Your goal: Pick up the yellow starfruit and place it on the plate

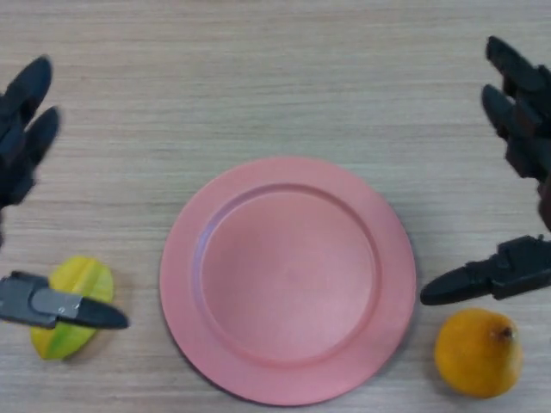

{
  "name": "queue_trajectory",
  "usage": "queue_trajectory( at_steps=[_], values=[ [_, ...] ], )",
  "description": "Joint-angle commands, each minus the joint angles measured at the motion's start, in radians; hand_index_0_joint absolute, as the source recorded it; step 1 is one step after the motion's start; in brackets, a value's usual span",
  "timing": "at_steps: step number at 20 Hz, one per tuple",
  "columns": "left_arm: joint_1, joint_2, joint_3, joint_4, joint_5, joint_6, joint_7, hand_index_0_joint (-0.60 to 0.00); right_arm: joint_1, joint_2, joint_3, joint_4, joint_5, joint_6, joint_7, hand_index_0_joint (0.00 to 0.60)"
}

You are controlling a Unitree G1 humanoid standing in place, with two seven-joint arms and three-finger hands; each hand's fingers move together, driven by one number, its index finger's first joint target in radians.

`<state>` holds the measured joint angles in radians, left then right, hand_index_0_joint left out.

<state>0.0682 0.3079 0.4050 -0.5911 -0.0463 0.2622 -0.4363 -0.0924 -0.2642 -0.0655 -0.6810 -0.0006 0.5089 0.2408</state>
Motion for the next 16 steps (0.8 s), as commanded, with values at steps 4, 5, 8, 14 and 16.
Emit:
queue_trajectory(
  at_steps=[4,5,8,14,16],
  values=[
    [0.026,0.024,0.103,0.084,0.196,-0.175,-0.052,0.000,-0.065,-0.006,-0.010,-0.027,0.051,-0.111,-0.031,0.000],
    [0.030,0.019,0.101,0.102,0.213,-0.193,-0.046,0.000,-0.062,-0.005,-0.006,-0.023,0.051,-0.115,-0.034,0.000],
    [0.057,0.008,0.095,0.220,0.299,-0.307,0.024,0.000,-0.065,0.000,0.003,-0.008,0.051,-0.126,-0.048,0.000],
    [0.071,0.027,0.066,0.360,0.403,-0.443,0.098,-0.151,-0.067,-0.003,-0.001,-0.015,0.057,-0.123,-0.046,0.000],
    [0.068,0.032,0.063,0.383,0.426,-0.485,0.119,-0.098,-0.063,-0.004,-0.003,-0.021,0.058,-0.116,-0.039,0.000]
  ],
)
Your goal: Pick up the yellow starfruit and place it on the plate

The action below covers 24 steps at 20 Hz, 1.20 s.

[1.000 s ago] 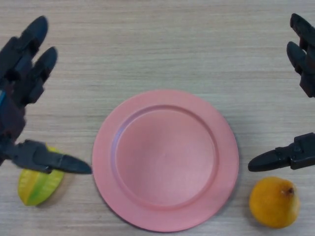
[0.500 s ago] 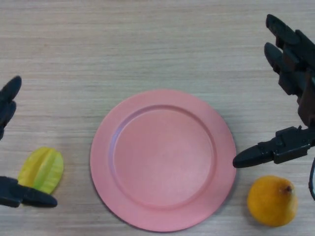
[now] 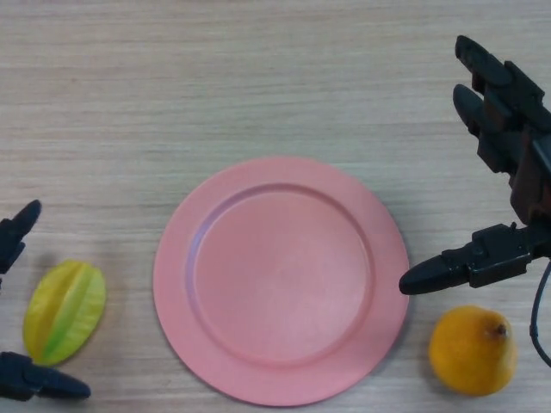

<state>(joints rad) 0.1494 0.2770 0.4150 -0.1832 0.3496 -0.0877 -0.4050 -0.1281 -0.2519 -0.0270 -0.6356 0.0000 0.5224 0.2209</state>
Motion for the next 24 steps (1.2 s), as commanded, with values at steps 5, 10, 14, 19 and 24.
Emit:
queue_trajectory(
  at_steps=[5,10,14,19,24],
  values=[
    [-0.028,0.066,0.044,-0.001,0.030,-0.128,0.145,-0.338,-0.013,-0.017,-0.049,-0.073,0.055,-0.129,-0.017,0.250],
    [-0.011,0.064,0.020,-0.013,0.039,-0.021,0.082,-0.600,-0.012,-0.027,-0.066,-0.100,0.069,-0.087,-0.011,0.000],
    [0.001,0.051,0.013,-0.038,0.029,0.068,0.005,-0.600,-0.010,-0.025,-0.064,-0.089,0.064,-0.095,-0.008,0.000],
    [-0.011,0.055,0.038,-0.092,-0.025,0.062,-0.027,-0.600,-0.021,-0.024,-0.066,-0.084,0.080,-0.089,-0.015,0.000],
    [-0.074,0.029,0.022,-0.295,-0.259,0.123,0.037,-0.600,-0.026,-0.029,-0.065,-0.063,0.059,-0.128,-0.019,0.000]
  ],
)
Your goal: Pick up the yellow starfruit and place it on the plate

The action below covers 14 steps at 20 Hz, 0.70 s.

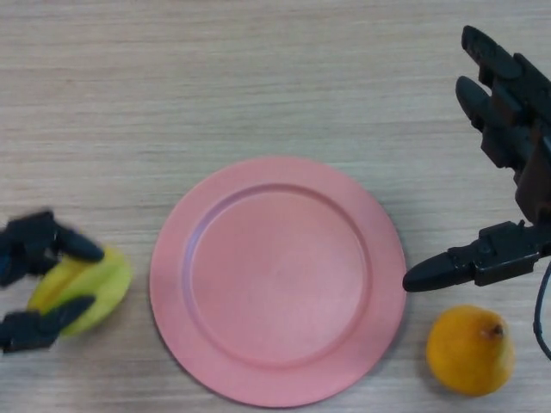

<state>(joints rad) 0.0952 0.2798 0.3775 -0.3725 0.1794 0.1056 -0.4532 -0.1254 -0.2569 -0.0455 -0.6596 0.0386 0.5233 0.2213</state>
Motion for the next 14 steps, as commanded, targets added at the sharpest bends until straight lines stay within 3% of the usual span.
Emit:
queue_trajectory(
  at_steps=[1,3,5,7,9,10,11,13,14],
  values=[
    [-0.017,0.032,0.047,-0.151,-0.109,-0.017,0.064,-0.600,-0.027,-0.023,-0.046,-0.040,0.018,-0.129,-0.019,0.000],
    [-0.016,0.035,-0.023,-0.256,-0.078,0.157,-0.037,-0.600,-0.019,-0.023,-0.057,-0.057,0.025,-0.117,-0.014,0.000],
    [-0.048,0.003,-0.091,-0.294,-0.132,0.252,-0.029,-0.600,-0.019,-0.026,-0.062,-0.073,0.034,-0.101,-0.017,0.000],
    [-0.085,0.026,-0.145,-0.305,-0.181,0.383,-0.071,-0.600,-0.022,-0.026,-0.072,-0.094,0.058,-0.065,-0.024,0.000],
    [-0.098,0.043,-0.218,-0.199,-0.105,0.165,-0.108,-0.600,-0.018,-0.030,-0.083,-0.104,0.062,-0.065,-0.028,0.000],
    [-0.109,0.049,-0.274,-0.061,0.053,-0.082,-0.103,-0.600,-0.011,-0.032,-0.084,-0.099,0.047,-0.095,-0.036,0.000],
    [-0.121,0.046,-0.288,-0.006,0.097,-0.152,-0.097,-0.600,-0.008,-0.032,-0.086,-0.096,0.041,-0.109,-0.037,0.000],
    [-0.172,0.037,-0.304,0.049,0.135,-0.121,-0.125,-0.600,0.003,-0.036,-0.102,-0.110,0.043,-0.102,-0.028,0.000],
    [-0.190,0.030,-0.298,0.065,0.098,-0.124,-0.082,-0.600,0.007,-0.041,-0.114,-0.118,0.036,-0.097,-0.023,0.000]
  ],
)
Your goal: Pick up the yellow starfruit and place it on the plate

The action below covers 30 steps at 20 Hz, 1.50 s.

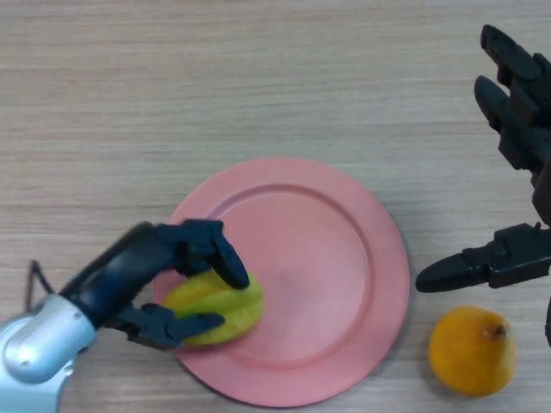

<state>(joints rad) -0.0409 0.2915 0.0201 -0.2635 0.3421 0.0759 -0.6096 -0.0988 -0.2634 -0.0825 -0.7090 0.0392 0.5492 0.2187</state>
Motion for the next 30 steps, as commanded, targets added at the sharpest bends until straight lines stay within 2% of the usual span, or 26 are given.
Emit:
queue_trajectory(
  at_steps=[1,3,4,5,6,8,11,15,17,19,22,25,26,30],
  values=[
    [-0.066,0.014,0.057,-0.032,-0.082,-0.100,0.101,-0.600,-0.019,-0.036,-0.083,-0.074,0.033,-0.120,-0.019,0.000],
    [-0.086,0.003,0.036,-0.001,-0.121,-0.118,0.166,-0.600,-0.002,-0.032,-0.089,-0.080,0.025,-0.133,-0.018,0.000],
    [-0.089,0.001,0.033,0.006,-0.122,-0.126,0.178,-0.451,-0.003,-0.033,-0.091,-0.082,0.024,-0.132,-0.019,0.000],
    [-0.093,-0.001,0.029,0.013,-0.122,-0.134,0.191,-0.351,-0.004,-0.034,-0.093,-0.083,0.022,-0.131,-0.020,0.000],
    [-0.107,-0.004,0.022,0.038,-0.117,-0.167,0.220,-0.201,-0.005,-0.035,-0.098,-0.086,0.017,-0.134,-0.024,0.000],
    [-0.153,-0.007,0.021,0.102,-0.126,-0.239,0.283,-0.001,-0.003,-0.039,-0.106,-0.088,-0.001,-0.145,-0.029,0.000],
    [-0.187,-0.002,0.013,0.146,-0.083,-0.292,0.322,0.000,0.005,-0.043,-0.108,-0.073,-0.042,-0.178,-0.017,0.000],
    [-0.226,0.000,0.035,0.111,-0.121,-0.298,0.358,0.000,-0.003,-0.046,-0.120,-0.060,-0.047,-0.187,-0.023,0.000],
    [-0.215,0.003,0.049,0.070,-0.171,-0.262,0.367,0.000,-0.003,-0.048,-0.129,-0.066,-0.048,-0.180,-0.013,0.000],
    [-0.210,0.004,0.069,0.055,-0.229,-0.267,0.410,0.000,0.010,-0.041,-0.138,-0.071,-0.031,-0.194,-0.021,0.000],
    [-0.201,0.025,0.121,0.008,-0.413,-0.197,0.407,0.000,0.013,-0.031,-0.136,-0.072,0.018,-0.191,-0.051,0.000],
    [-0.190,0.042,0.155,-0.044,-0.503,-0.142,0.416,0.000,0.022,-0.025,-0.130,-0.082,0.064,-0.191,-0.066,0.000],
    [-0.172,0.051,0.179,-0.083,-0.559,-0.086,0.406,0.000,0.038,-0.013,-0.128,-0.084,0.107,-0.201,-0.072,0.000],
    [-0.142,0.055,0.198,-0.118,-0.577,-0.085,0.419,0.000,0.045,-0.009,-0.120,-0.058,0.165,-0.272,-0.096,0.000]
  ],
)
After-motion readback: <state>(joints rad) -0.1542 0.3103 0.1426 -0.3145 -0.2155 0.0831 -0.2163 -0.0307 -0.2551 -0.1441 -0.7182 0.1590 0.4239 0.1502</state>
